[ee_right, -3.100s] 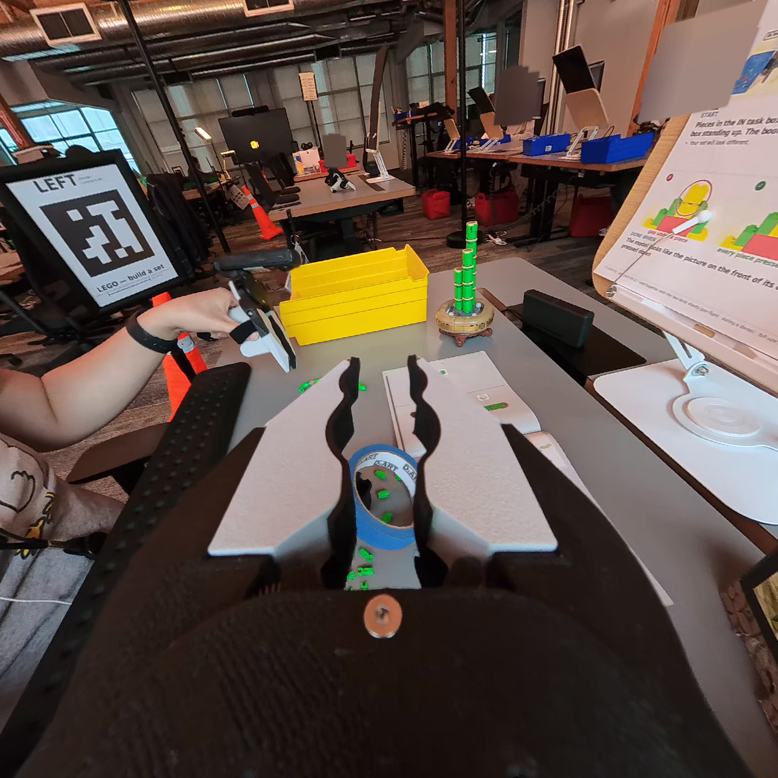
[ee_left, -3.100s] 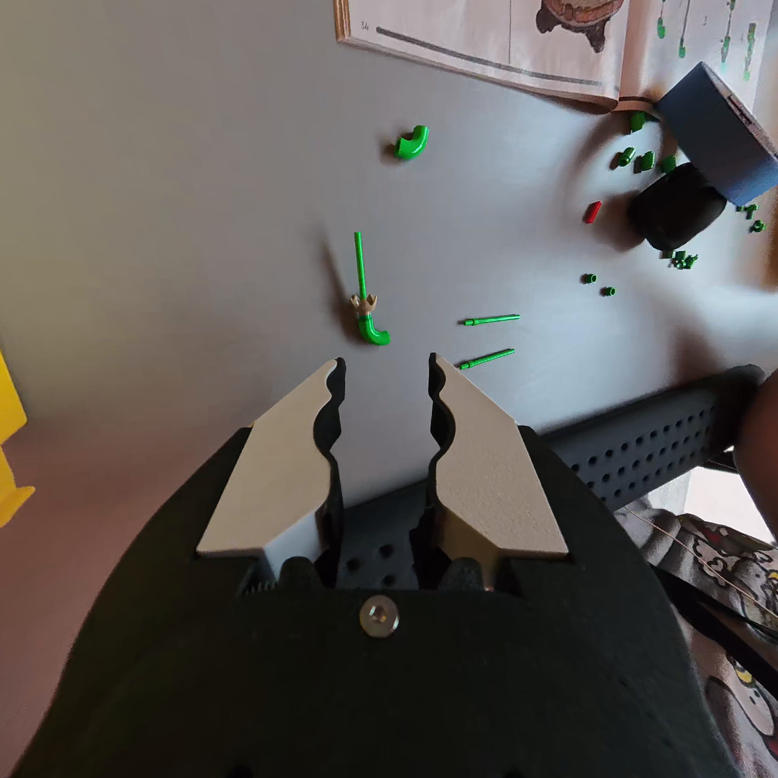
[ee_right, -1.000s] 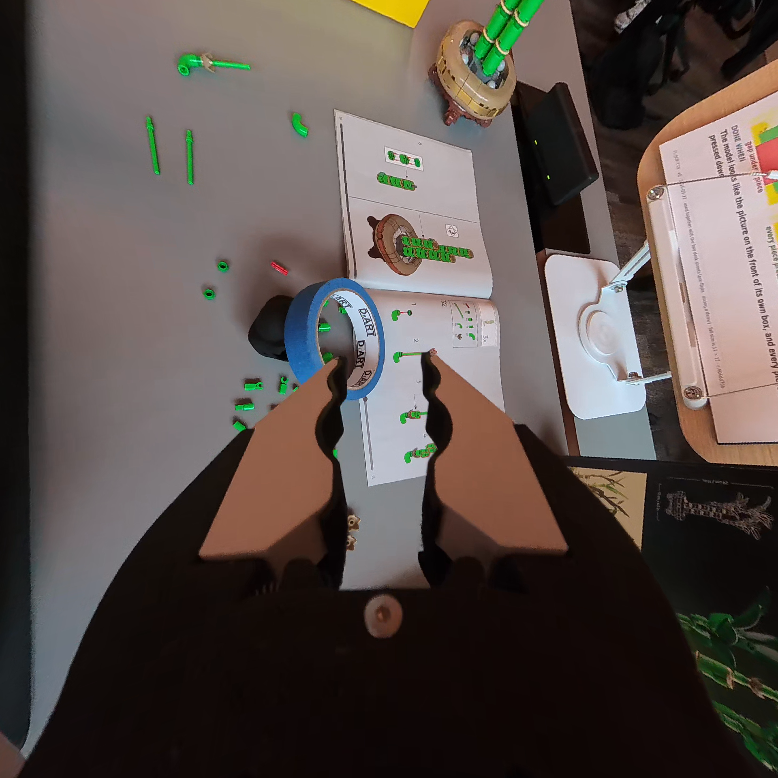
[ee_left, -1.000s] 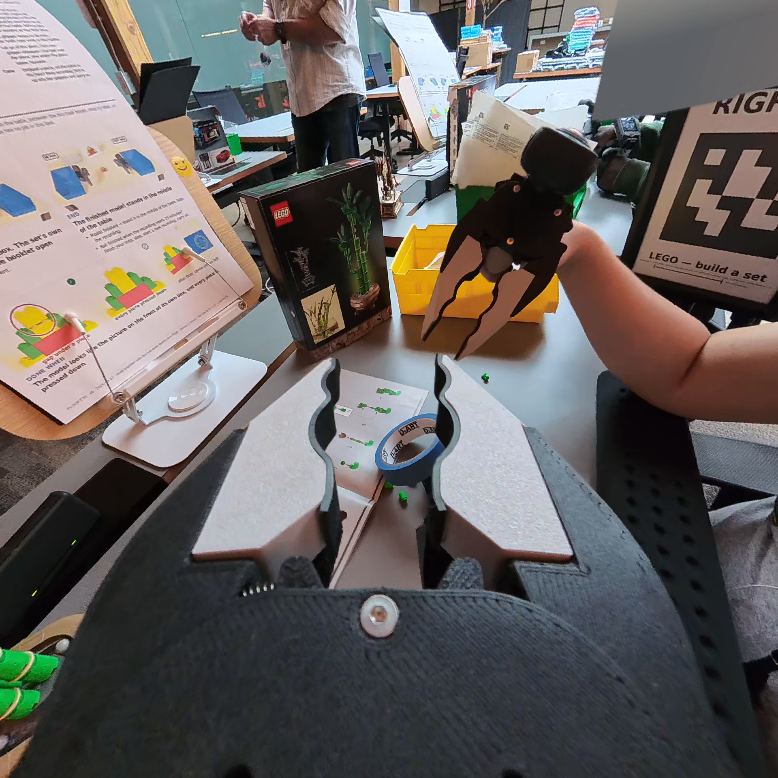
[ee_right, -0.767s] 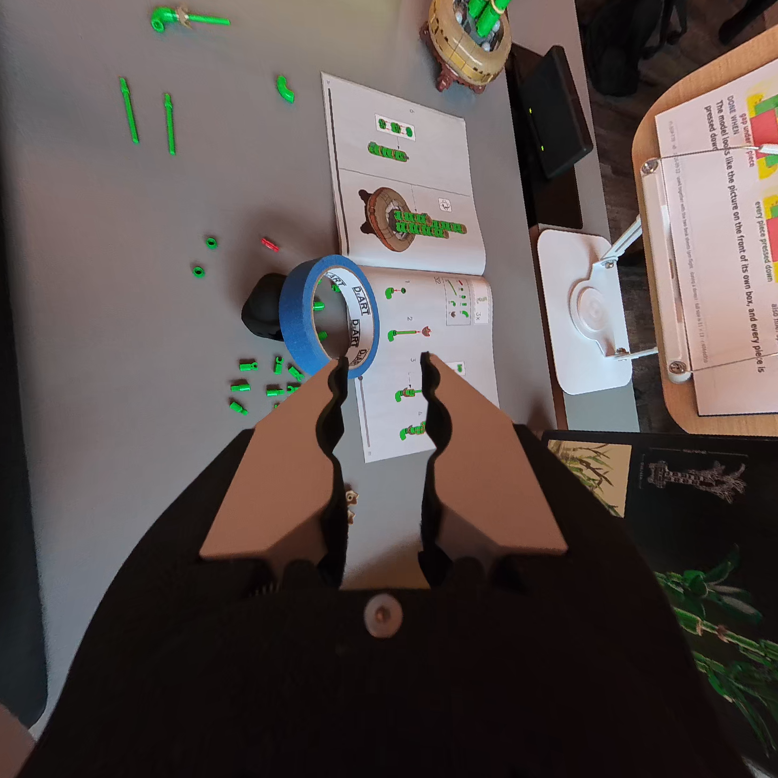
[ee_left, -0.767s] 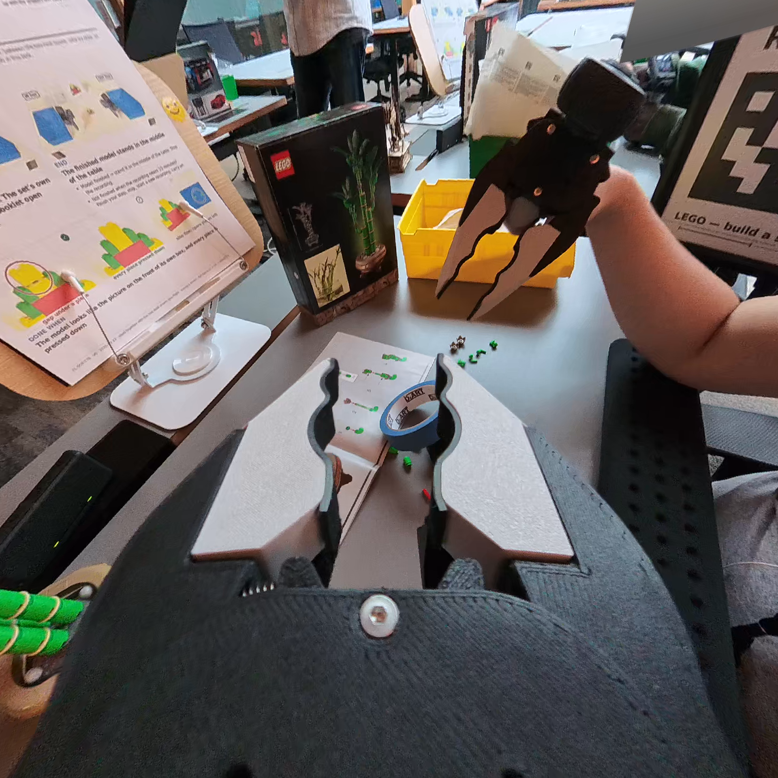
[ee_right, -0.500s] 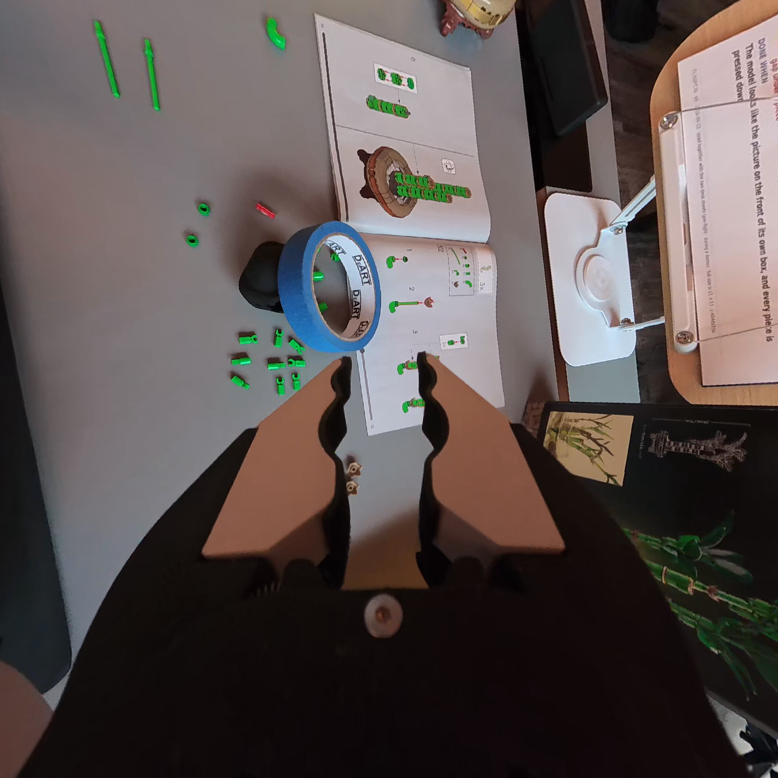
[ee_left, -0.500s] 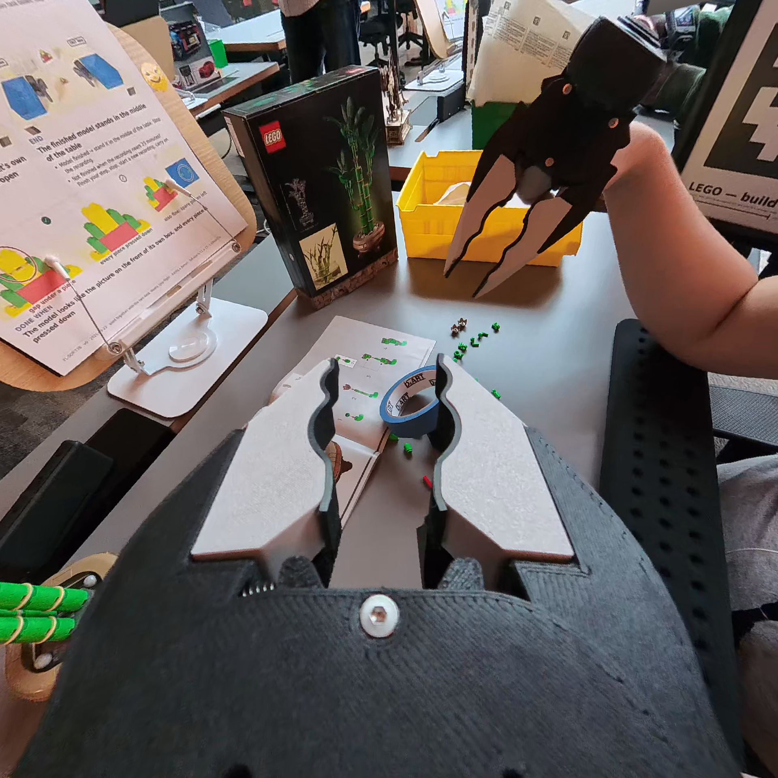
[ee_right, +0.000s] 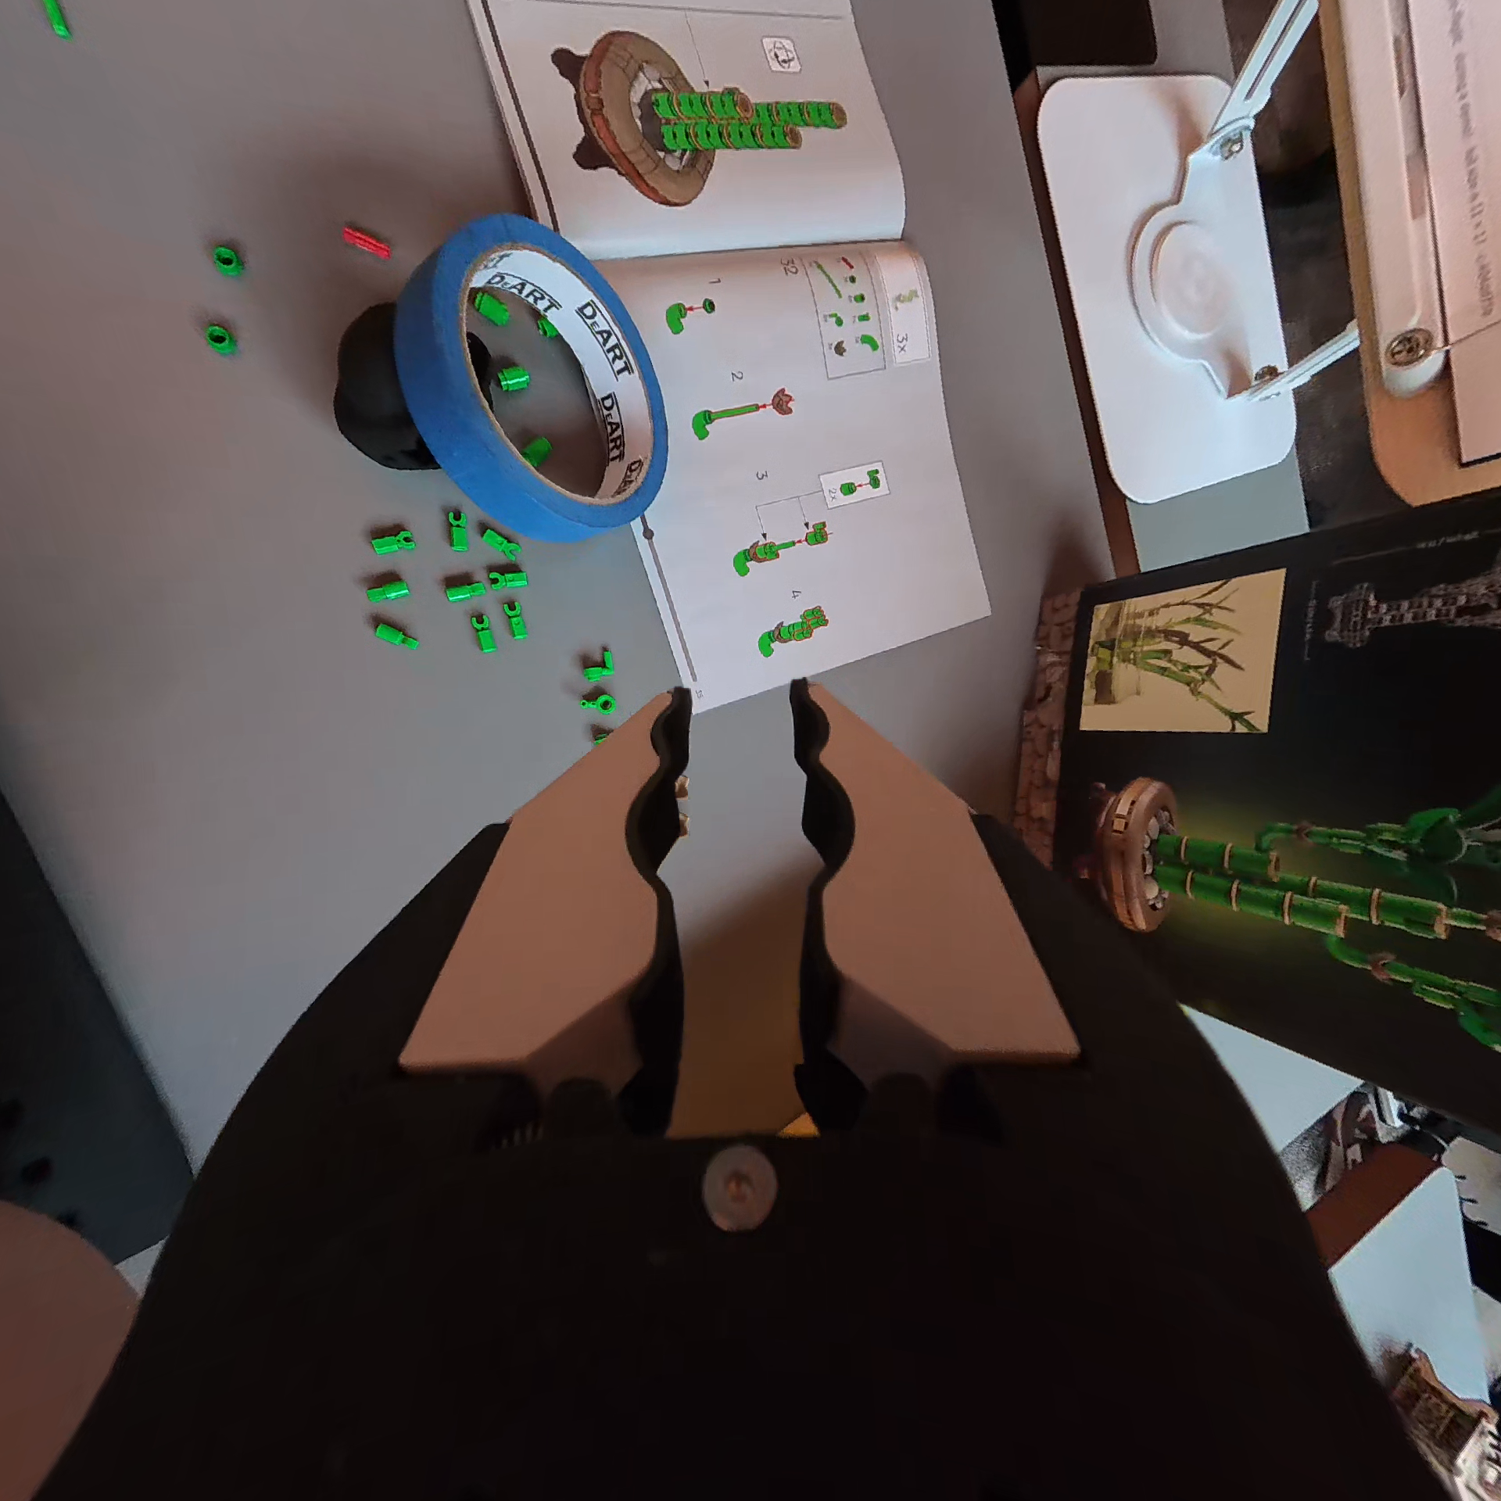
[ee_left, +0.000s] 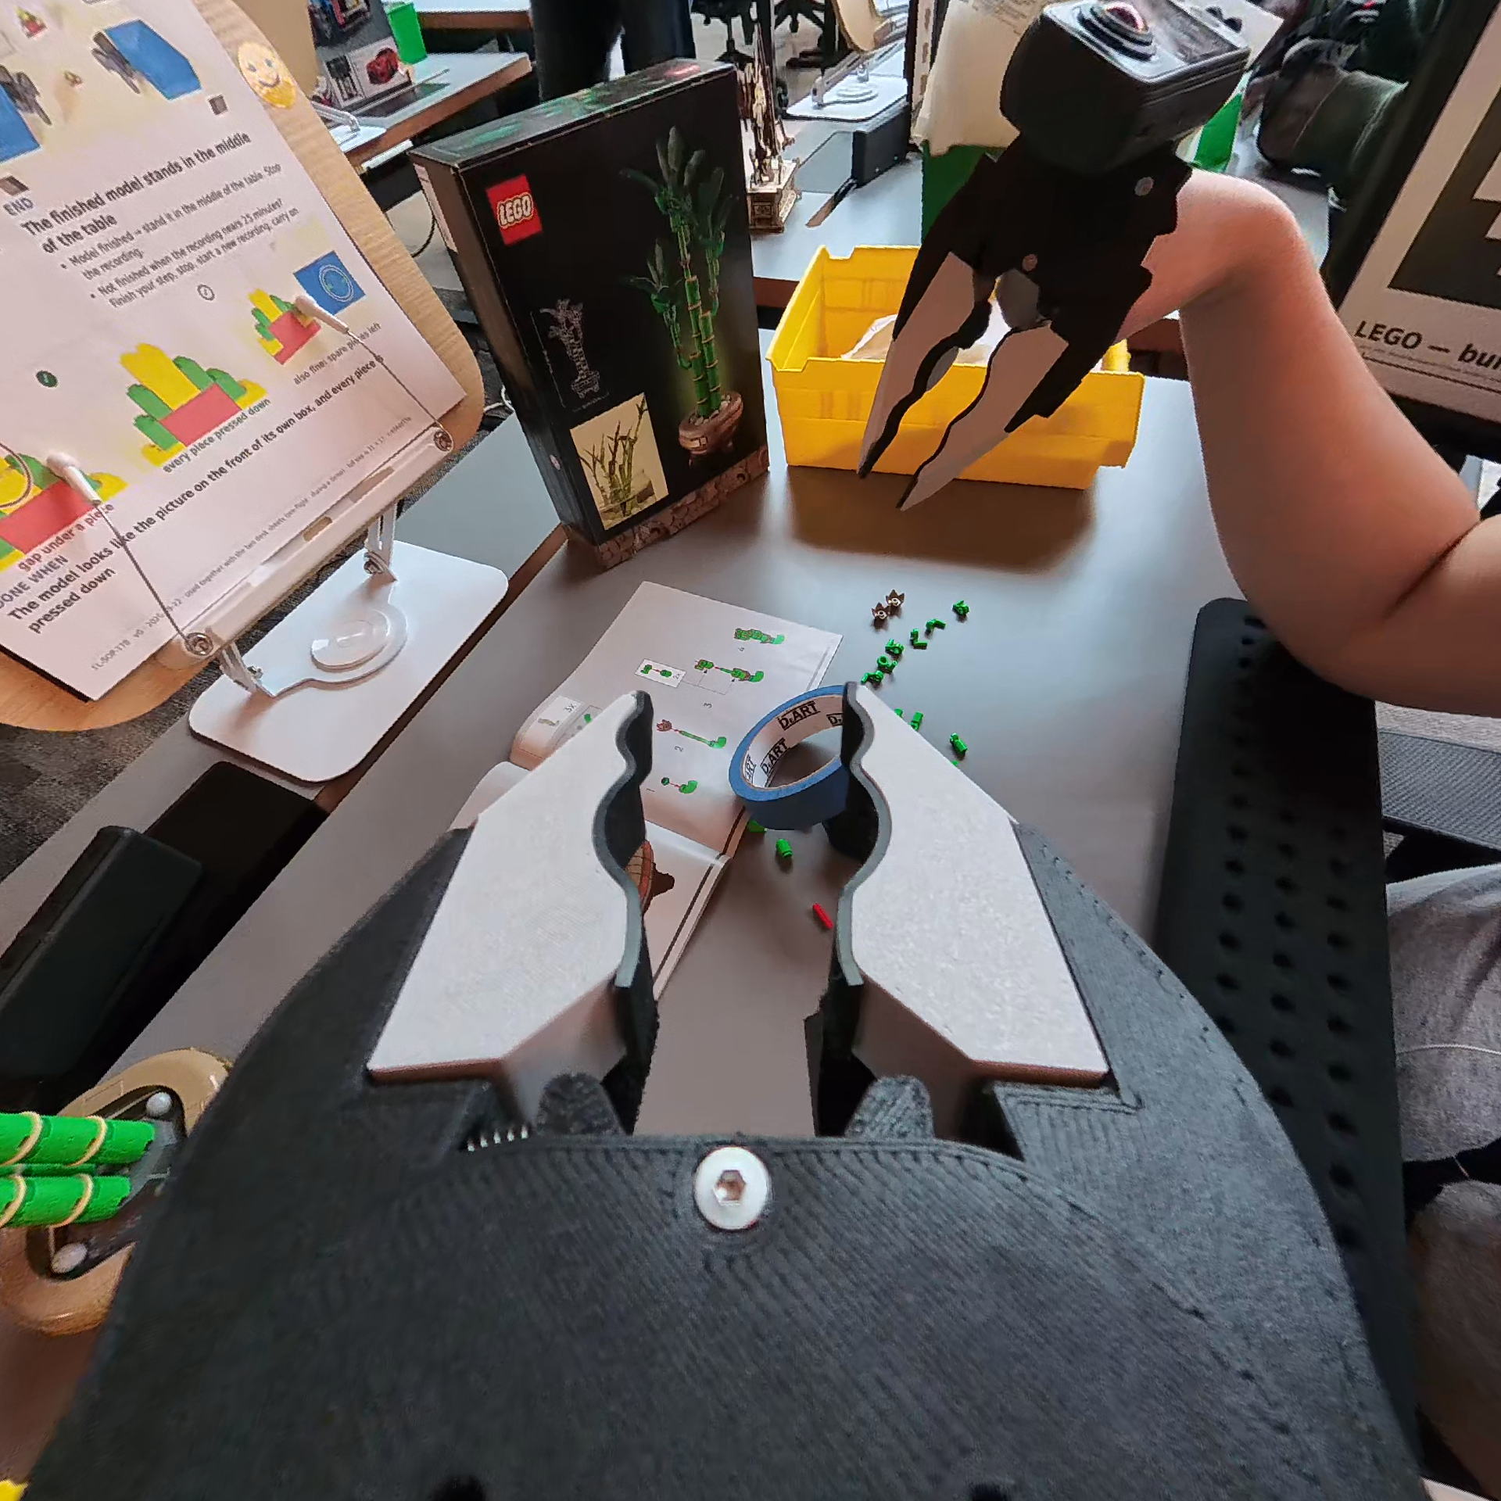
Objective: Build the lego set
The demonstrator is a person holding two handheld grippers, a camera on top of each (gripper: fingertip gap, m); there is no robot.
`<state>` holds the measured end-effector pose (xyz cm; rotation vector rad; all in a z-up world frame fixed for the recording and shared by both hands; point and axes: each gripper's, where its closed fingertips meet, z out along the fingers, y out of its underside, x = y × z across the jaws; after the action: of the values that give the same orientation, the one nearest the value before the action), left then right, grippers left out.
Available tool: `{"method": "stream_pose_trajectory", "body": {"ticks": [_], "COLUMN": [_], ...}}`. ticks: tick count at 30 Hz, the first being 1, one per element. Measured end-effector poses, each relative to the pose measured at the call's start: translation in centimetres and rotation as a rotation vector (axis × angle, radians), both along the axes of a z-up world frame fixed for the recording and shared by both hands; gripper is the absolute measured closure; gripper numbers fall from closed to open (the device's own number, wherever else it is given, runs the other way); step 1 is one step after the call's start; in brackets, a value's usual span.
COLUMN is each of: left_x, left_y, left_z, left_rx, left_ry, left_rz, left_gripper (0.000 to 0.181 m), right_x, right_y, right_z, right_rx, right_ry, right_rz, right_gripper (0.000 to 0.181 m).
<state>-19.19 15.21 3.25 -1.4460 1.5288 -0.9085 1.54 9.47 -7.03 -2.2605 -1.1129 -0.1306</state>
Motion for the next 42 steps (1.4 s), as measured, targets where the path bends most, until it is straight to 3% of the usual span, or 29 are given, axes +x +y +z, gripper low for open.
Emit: {"method": "stream_pose_trajectory", "body": {"ticks": [8, 13, 17, 25, 31, 42], "left_x": [0.3, 0.2, -0.1, -0.4, -0.6, -0.9], "left_y": [-0.2, 0.0, 0.1, 0.1, 0.3, 0.7], "left_z": [-0.5, -0.8, -0.7, -0.8, -1.0, -1.3], "left_rx": [-0.004, -0.006, -0.009, 0.001, -0.008, -0.023], "left_ry": [0.024, 0.04, 0.036, 0.047, 0.054, 0.061], "left_rz": [-0.007, -0.002, 0.004, 0.007, 0.008, 0.025], "left_gripper": [0.136, 0.136, 0.136, 0.136, 0.137, 0.137], "right_x": [0.2, 0.7, 0.0, 2.5, 2.7, 3.2], "right_y": [-0.4, -2.0, -2.7, -4.9, -7.0, -7.8], "right_z": [-0.5, -0.2, 0.0, -5.4, -9.3, -12.1], "right_rx": [-0.027, -0.068, -0.077, -0.194, -0.227, -0.281], "right_ry": [0.02, -0.027, -0.039, 0.003, 0.104, 0.168], "right_rz": [-0.008, -0.112, -0.118, -0.256, -0.246, -0.225], "right_gripper": [0.158, 0.162, 0.162, 0.164, 0.17, 0.17]}}
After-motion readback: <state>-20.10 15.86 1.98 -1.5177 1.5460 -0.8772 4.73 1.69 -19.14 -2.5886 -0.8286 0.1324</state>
